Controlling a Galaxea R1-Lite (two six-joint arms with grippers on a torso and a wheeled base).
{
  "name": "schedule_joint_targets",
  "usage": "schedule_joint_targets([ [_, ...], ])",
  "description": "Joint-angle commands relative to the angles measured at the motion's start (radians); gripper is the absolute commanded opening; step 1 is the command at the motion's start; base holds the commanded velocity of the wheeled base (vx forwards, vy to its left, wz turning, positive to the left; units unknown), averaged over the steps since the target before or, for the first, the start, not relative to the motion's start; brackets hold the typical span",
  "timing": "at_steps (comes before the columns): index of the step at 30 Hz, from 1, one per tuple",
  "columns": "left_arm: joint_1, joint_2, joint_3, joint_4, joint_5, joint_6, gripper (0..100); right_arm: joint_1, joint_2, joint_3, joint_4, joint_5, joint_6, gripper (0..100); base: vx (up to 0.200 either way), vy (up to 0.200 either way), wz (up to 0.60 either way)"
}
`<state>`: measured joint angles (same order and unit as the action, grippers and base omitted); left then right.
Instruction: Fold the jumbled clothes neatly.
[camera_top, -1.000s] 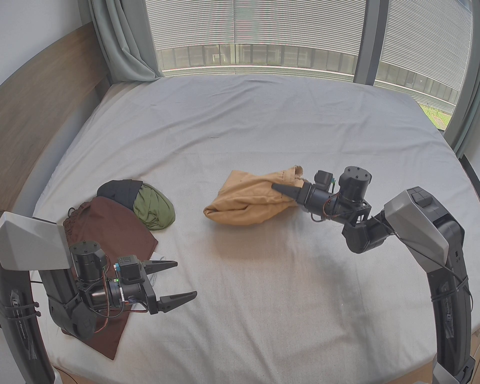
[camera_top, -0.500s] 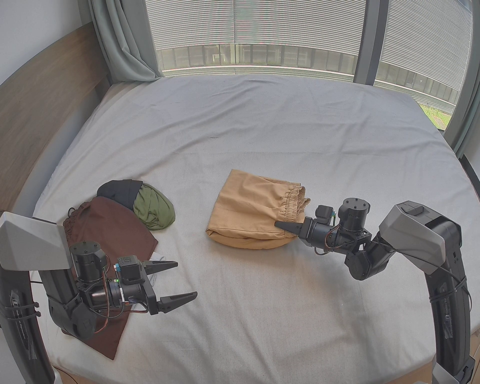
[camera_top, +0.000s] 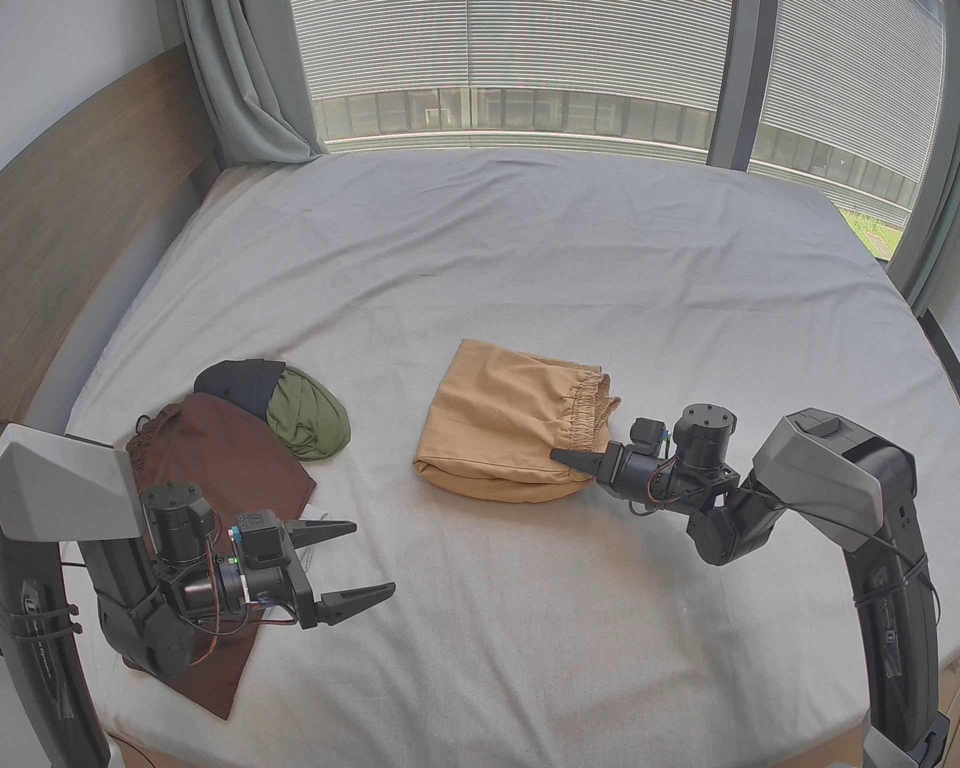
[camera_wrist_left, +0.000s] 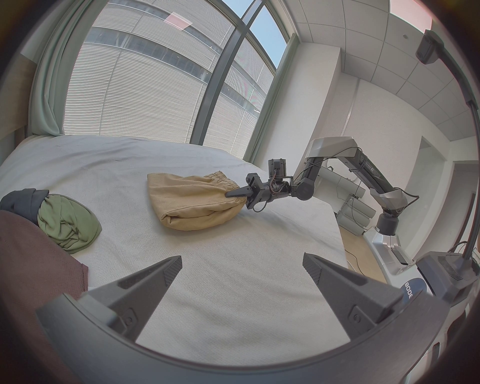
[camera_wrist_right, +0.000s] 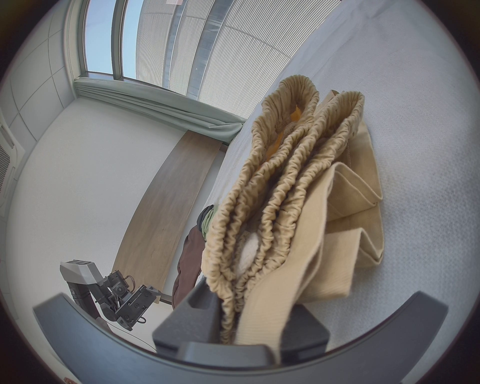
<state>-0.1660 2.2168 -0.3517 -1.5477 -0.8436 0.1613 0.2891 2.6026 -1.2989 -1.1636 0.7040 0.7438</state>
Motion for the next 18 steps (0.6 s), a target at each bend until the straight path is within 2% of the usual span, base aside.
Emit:
schedule_joint_targets([
  [1, 0.0, 0.001, -0.001, 0.0, 0.0, 0.0, 100, 0.001, 0.005, 0.0, 0.001, -0.001, -0.017, 0, 0.0, 0.0, 0.0],
  [2, 0.0, 0.0, -0.003, 0.0, 0.0, 0.0, 100, -0.001, 0.01, 0.0, 0.001, -0.001, -0.023, 100, 0.0, 0.0, 0.0],
  [9, 0.003, 0.0, 0.0, 0.0, 0.0, 0.0, 100, -0.038, 0.005, 0.073, 0.001, -0.001, -0.121, 100, 0.0, 0.0, 0.0],
  [18, -0.003, -0.003, 0.005, 0.0, 0.0, 0.001, 100, -0.13, -0.133, 0.173, -0.001, 0.0, -0.139, 100, 0.0, 0.0, 0.0],
])
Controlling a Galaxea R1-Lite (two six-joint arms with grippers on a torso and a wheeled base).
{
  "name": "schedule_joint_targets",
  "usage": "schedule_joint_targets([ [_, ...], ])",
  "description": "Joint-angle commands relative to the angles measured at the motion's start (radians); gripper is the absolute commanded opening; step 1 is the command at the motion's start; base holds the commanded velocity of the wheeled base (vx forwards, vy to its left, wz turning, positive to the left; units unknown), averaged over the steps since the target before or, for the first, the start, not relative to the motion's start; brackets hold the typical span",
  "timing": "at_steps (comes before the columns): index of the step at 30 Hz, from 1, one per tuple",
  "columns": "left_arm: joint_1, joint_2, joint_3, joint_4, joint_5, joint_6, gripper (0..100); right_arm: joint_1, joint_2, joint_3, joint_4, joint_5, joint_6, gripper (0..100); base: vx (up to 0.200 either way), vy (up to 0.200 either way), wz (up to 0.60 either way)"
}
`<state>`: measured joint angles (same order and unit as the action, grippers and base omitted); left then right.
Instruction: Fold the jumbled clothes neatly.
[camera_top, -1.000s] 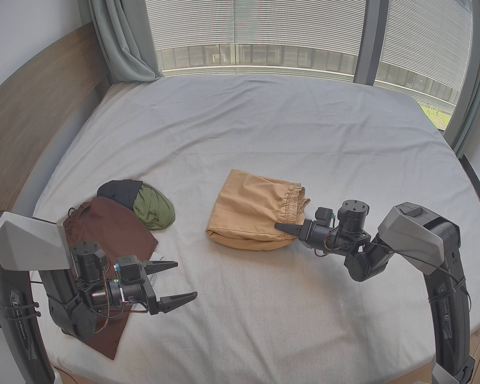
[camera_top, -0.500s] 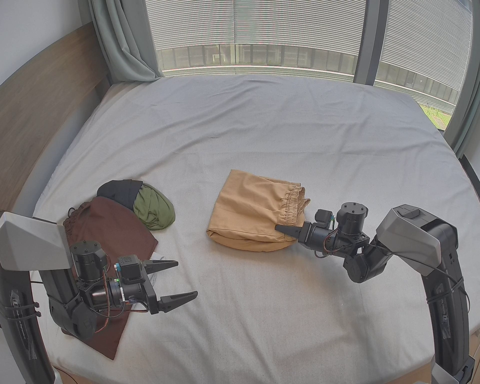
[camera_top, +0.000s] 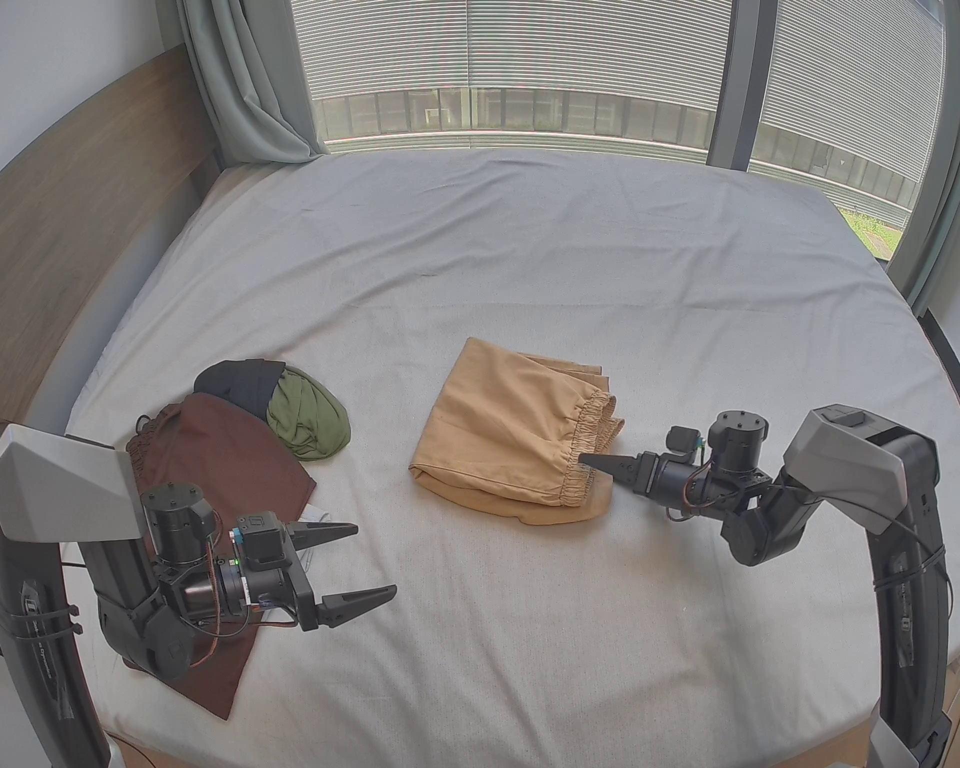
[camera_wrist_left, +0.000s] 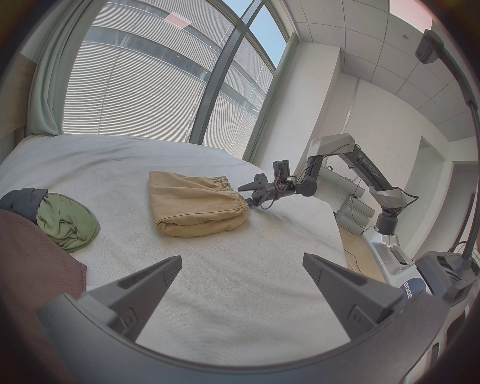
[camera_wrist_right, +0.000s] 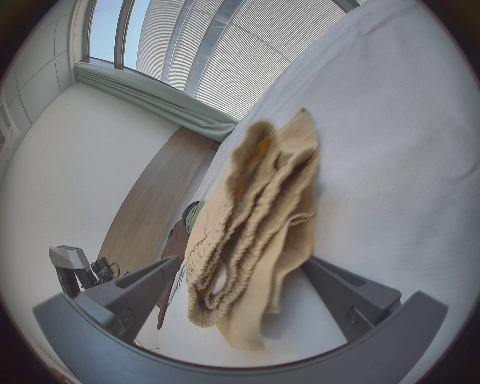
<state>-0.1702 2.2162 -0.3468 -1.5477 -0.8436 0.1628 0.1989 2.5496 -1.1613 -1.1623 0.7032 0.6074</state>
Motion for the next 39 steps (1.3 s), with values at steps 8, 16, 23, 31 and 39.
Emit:
schedule_joint_targets([
  [8, 0.003, -0.006, -0.006, 0.0, 0.0, 0.0, 100, -0.065, -0.198, 0.034, 0.009, 0.002, -0.005, 100, 0.0, 0.0, 0.0],
  [16, 0.006, -0.009, -0.008, 0.0, 0.0, -0.002, 100, 0.008, -0.232, 0.02, 0.015, 0.002, -0.003, 100, 0.0, 0.0, 0.0],
  [23, 0.008, -0.009, -0.008, 0.0, 0.0, -0.002, 100, 0.062, -0.19, -0.037, 0.023, -0.004, 0.0, 100, 0.0, 0.0, 0.0],
  [31, 0.009, -0.006, -0.008, 0.0, 0.0, 0.0, 100, 0.083, -0.086, -0.117, 0.023, -0.059, 0.0, 100, 0.0, 0.0, 0.0],
  [39, 0.009, -0.006, -0.008, 0.0, 0.0, 0.0, 100, 0.071, -0.022, -0.136, 0.023, -0.06, -0.005, 100, 0.0, 0.0, 0.0],
])
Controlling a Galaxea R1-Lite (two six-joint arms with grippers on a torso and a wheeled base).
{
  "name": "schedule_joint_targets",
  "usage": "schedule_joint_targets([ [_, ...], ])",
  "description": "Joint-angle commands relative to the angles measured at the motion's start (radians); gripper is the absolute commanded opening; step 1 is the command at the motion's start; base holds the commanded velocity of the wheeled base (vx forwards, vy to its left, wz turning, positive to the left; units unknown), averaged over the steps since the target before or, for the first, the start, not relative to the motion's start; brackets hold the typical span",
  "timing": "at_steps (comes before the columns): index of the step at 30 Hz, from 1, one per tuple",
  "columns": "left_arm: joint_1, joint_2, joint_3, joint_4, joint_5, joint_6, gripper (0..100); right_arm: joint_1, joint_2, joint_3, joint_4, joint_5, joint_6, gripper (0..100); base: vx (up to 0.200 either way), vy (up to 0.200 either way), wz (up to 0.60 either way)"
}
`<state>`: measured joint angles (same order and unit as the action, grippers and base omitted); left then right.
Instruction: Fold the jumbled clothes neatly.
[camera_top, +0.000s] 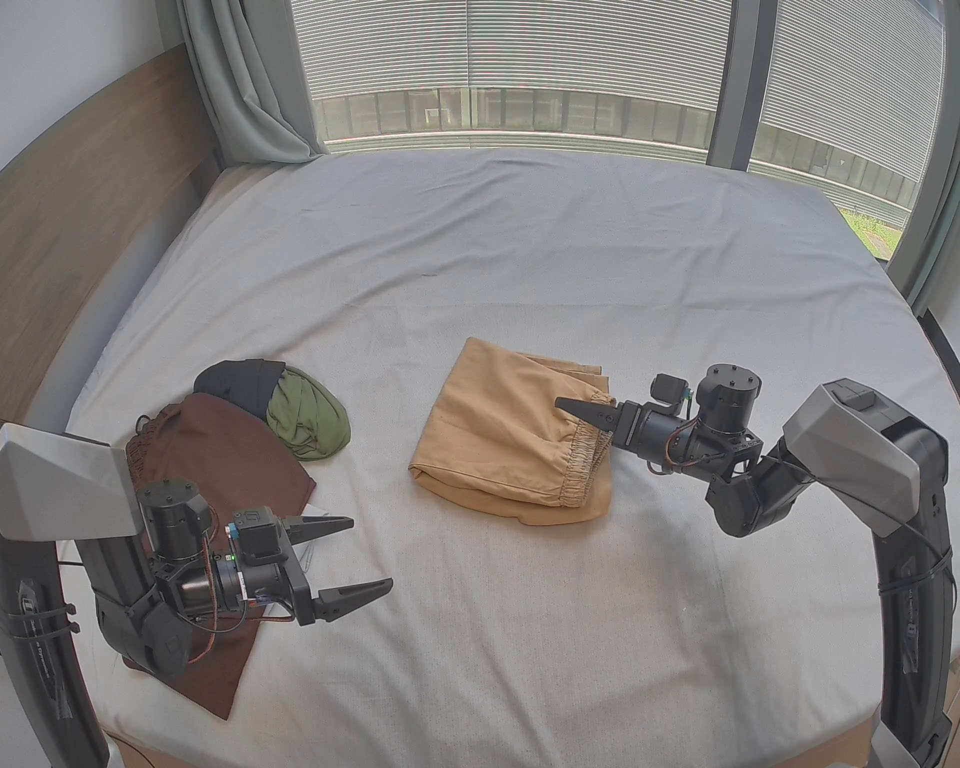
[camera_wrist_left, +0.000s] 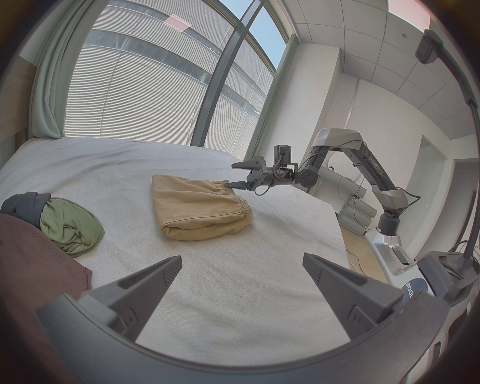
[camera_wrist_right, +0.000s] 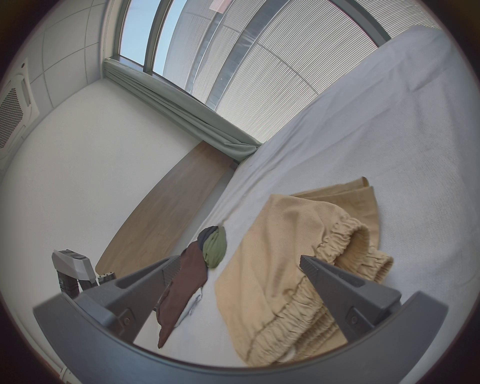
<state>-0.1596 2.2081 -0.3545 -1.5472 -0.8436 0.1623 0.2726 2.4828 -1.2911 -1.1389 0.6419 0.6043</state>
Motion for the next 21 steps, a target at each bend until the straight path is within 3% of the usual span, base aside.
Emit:
schedule_joint_targets([
  [1, -0.001, 0.002, 0.0, -0.001, 0.0, 0.0, 100, -0.003, 0.053, -0.007, -0.001, -0.001, -0.004, 100, 0.0, 0.0, 0.0],
  [7, -0.001, 0.002, 0.002, -0.001, 0.0, 0.0, 100, -0.004, 0.11, -0.025, -0.002, -0.051, -0.06, 100, 0.0, 0.0, 0.0],
  [21, -0.005, -0.001, 0.0, -0.002, 0.0, 0.0, 100, 0.004, 0.044, -0.013, -0.015, -0.057, -0.066, 100, 0.0, 0.0, 0.0],
])
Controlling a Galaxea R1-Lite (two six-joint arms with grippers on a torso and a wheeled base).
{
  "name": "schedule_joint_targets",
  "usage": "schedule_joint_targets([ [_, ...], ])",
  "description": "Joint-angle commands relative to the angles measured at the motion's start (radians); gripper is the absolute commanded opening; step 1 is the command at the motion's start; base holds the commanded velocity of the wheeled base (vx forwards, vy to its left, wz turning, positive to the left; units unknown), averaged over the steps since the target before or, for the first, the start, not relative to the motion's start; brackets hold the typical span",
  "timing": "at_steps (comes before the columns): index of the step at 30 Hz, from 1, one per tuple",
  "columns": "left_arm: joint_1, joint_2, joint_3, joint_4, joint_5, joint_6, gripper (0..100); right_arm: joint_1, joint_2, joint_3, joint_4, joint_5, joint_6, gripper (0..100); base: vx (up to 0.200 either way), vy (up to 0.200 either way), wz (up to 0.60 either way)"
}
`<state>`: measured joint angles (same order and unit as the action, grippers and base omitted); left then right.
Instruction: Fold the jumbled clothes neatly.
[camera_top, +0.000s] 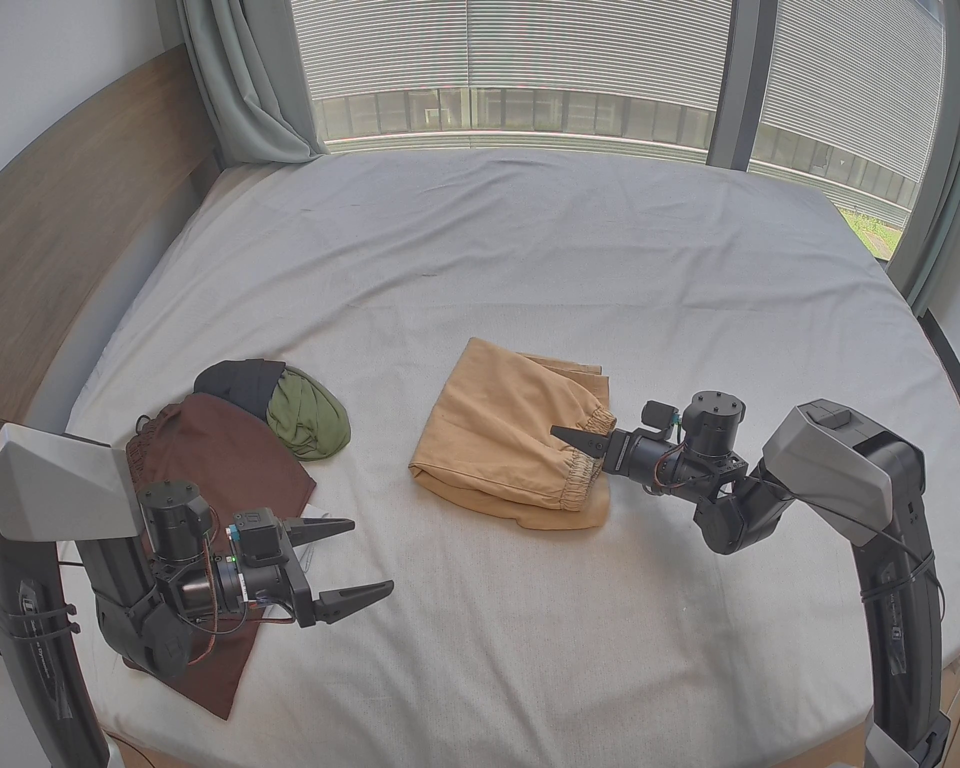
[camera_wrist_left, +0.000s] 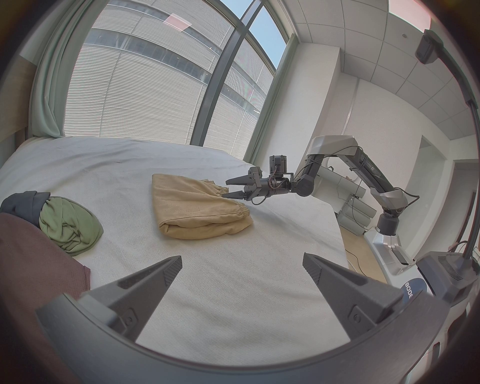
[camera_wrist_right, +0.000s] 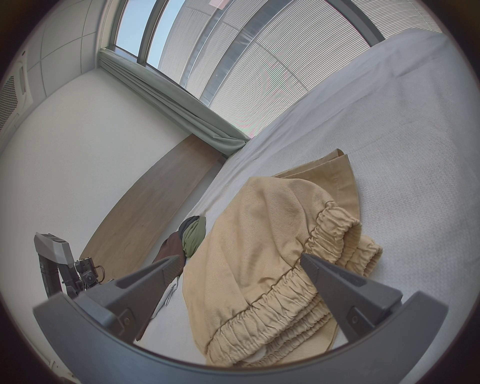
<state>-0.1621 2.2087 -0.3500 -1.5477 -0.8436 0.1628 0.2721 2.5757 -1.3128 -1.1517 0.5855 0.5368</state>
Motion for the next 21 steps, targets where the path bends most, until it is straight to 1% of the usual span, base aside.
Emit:
schedule_joint_targets([
  [1, -0.005, -0.02, -0.01, -0.002, 0.0, 0.0, 100, 0.007, -0.106, 0.02, 0.003, -0.012, 0.003, 100, 0.0, 0.0, 0.0],
  [4, -0.011, -0.058, -0.006, -0.002, 0.0, -0.002, 100, 0.01, -0.183, 0.038, 0.006, -0.019, 0.003, 100, 0.0, 0.0, 0.0],
  [7, -0.027, -0.123, 0.009, -0.002, 0.0, -0.005, 100, 0.016, -0.318, 0.115, 0.012, -0.019, -0.005, 100, 0.0, 0.0, 0.0],
  [10, -0.034, -0.15, 0.016, 0.0, -0.002, -0.005, 100, 0.018, -0.414, 0.202, 0.015, -0.021, -0.031, 100, 0.0, 0.0, 0.0],
  [12, -0.04, -0.169, 0.025, 0.0, -0.003, -0.003, 100, 0.018, -0.473, 0.268, 0.023, -0.021, -0.074, 100, 0.0, 0.0, 0.0],
  [15, -0.068, -0.225, 0.059, 0.0, -0.008, -0.002, 100, 0.015, -0.575, 0.414, 0.027, -0.026, -0.184, 100, 0.0, 0.0, 0.0],
  [18, -0.097, -0.282, 0.092, 0.001, -0.023, -0.003, 100, 0.018, -0.66, 0.54, 0.026, -0.076, -0.268, 100, 0.0, 0.0, 0.0],
  [20, -0.131, -0.32, 0.12, 0.003, -0.026, -0.006, 100, 0.019, -0.721, 0.621, 0.021, -0.119, -0.36, 100, 0.0, 0.0, 0.0],
  [21, -0.139, -0.331, 0.126, 0.001, -0.026, -0.008, 100, 0.019, -0.737, 0.641, 0.021, -0.125, -0.383, 100, 0.0, 0.0, 0.0],
])
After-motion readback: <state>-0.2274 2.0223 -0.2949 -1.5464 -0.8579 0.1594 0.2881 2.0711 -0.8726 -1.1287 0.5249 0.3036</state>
